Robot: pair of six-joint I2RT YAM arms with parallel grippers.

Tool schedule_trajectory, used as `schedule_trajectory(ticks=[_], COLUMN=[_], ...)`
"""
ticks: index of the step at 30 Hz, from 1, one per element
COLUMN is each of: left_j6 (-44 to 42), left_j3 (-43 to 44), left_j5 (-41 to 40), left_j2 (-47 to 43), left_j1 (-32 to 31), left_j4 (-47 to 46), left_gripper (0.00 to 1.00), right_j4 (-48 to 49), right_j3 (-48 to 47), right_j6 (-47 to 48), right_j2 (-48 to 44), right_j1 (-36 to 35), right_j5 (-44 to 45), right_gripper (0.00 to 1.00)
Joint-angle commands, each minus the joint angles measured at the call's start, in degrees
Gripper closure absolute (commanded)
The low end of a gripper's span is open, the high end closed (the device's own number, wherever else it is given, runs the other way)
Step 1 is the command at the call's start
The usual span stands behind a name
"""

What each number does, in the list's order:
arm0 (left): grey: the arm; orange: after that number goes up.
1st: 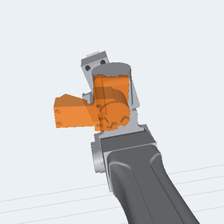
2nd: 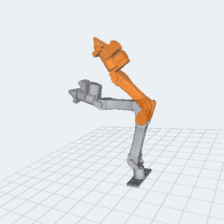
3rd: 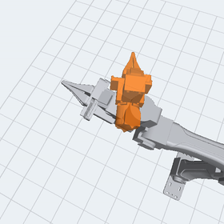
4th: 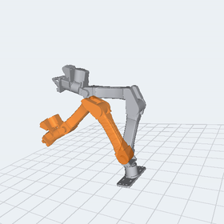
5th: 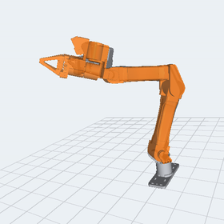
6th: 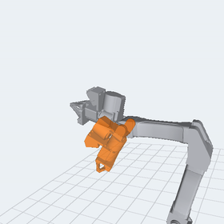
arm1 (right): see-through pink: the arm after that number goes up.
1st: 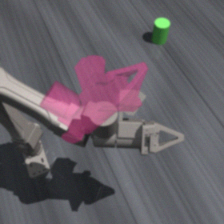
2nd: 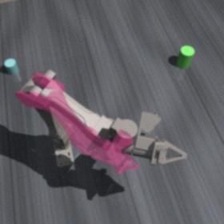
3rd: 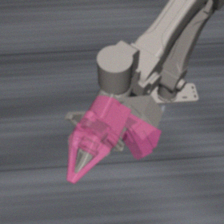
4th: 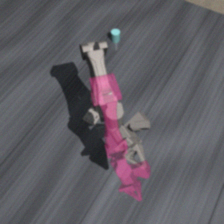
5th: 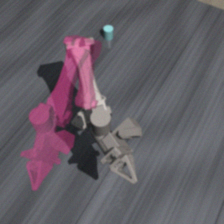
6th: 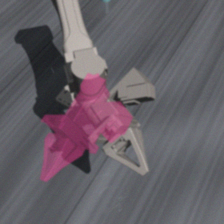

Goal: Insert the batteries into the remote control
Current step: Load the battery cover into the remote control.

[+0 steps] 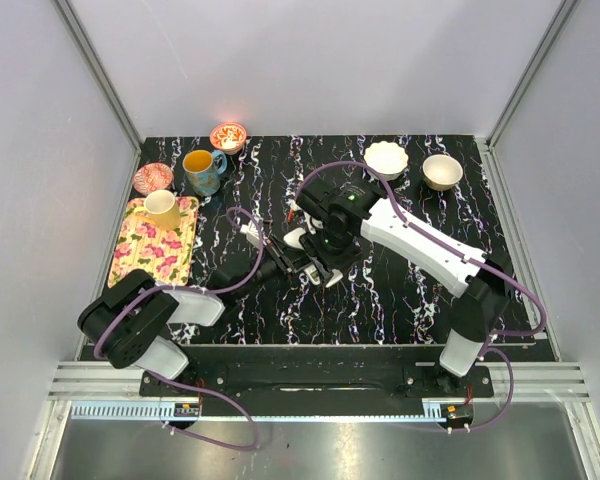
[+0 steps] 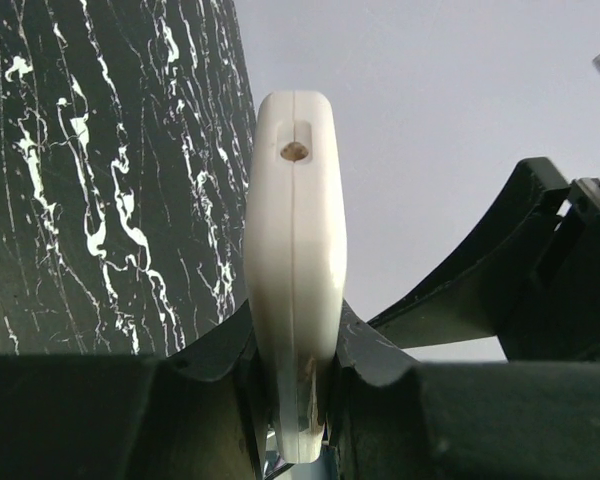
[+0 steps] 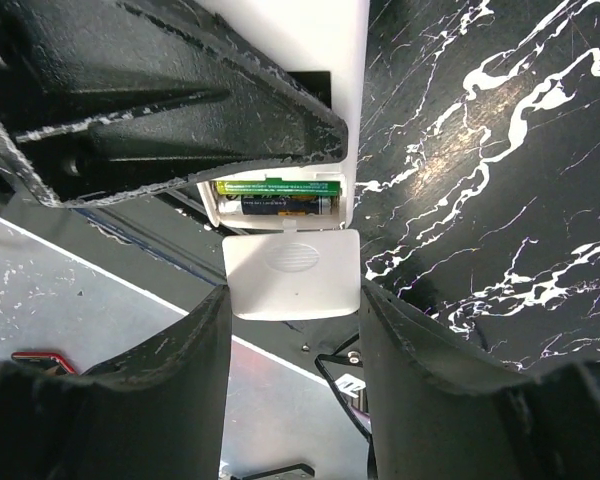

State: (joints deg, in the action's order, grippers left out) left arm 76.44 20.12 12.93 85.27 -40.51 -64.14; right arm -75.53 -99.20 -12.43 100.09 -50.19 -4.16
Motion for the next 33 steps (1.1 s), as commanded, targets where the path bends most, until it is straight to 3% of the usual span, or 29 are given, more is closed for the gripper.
schedule_trajectory(ticks=[1, 33], left_j6=[-2.5, -5.7], left_j3=[0.5, 3.1], left_j5=[-2.6, -4.4], left_j2=[-2.5, -4.1], left_j1=[-1.0, -3.2], left_j4=[0.4, 4.0], left_gripper=[1.00, 1.00], right_j4=[0.1, 2.9], right_j3=[-2.1, 1.5], right_j6=[0.6, -0.1], right_j2=[-0.2, 0.4], right_j1=[-0.5, -1.4], right_j5=[2.1, -0.1], right_gripper=[1.00, 1.00])
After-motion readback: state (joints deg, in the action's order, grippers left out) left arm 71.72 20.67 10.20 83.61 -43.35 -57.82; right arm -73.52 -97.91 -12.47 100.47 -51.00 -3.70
